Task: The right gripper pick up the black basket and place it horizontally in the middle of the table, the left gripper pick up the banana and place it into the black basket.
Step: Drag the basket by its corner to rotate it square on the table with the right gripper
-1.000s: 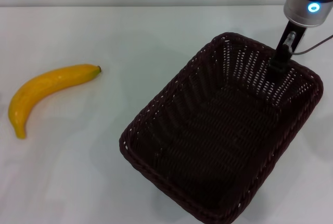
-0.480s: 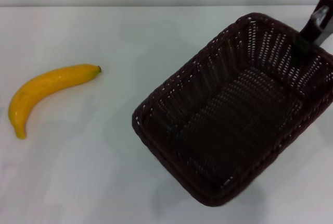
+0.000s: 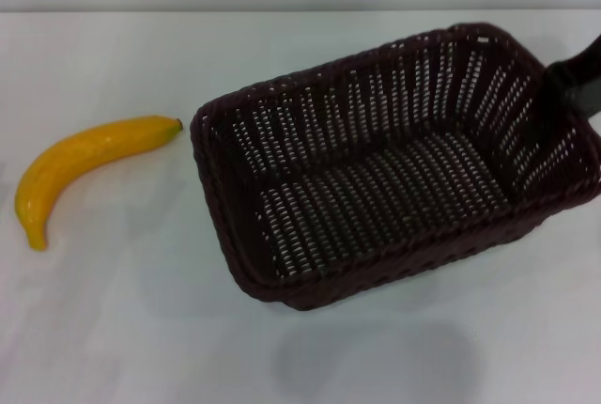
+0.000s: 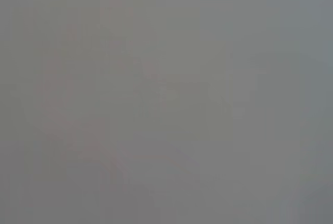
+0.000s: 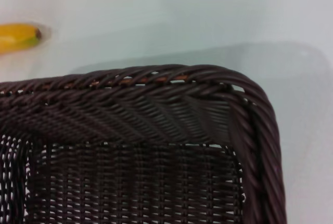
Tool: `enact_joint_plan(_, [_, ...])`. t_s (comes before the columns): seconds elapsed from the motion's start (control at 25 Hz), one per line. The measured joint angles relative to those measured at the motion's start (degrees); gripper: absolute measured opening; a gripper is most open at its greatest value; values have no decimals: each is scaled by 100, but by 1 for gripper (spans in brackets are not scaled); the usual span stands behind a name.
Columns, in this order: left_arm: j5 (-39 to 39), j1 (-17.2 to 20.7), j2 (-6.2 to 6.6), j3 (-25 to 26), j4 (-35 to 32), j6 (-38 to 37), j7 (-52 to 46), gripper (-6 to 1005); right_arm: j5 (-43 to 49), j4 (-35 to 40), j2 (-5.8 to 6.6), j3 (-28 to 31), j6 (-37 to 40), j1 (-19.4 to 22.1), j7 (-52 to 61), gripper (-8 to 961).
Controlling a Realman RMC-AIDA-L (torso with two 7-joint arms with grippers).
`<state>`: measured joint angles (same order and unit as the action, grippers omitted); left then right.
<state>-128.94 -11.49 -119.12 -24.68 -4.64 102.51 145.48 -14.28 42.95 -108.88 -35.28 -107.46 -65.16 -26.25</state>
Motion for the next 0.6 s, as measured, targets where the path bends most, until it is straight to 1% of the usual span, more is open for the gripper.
enact_joint_plan(0.08, [0, -39, 4, -1, -7, -1, 1, 891, -29, 67, -59, 82, 12, 162, 55, 129])
enact_joint_plan(0.16, [0, -78, 4, -2, -8, -17, 2, 891, -56, 250, -151, 154, 57, 338, 124, 129])
enact_joint_plan(0.32, [1, -150, 3, -4, -11, -21, 5, 891, -65, 752, -408, 438, 172, 581, 207, 128])
enact_joint_plan(0.44, [2, -195, 4, -4, -15, -24, 7, 891, -61, 1020, -565, 535, 271, 737, 276, 129])
enact_joint_plan(0.6, [2, -207, 8, -2, -24, -27, 7, 891, -109, 1142, -649, 625, 345, 912, 355, 129])
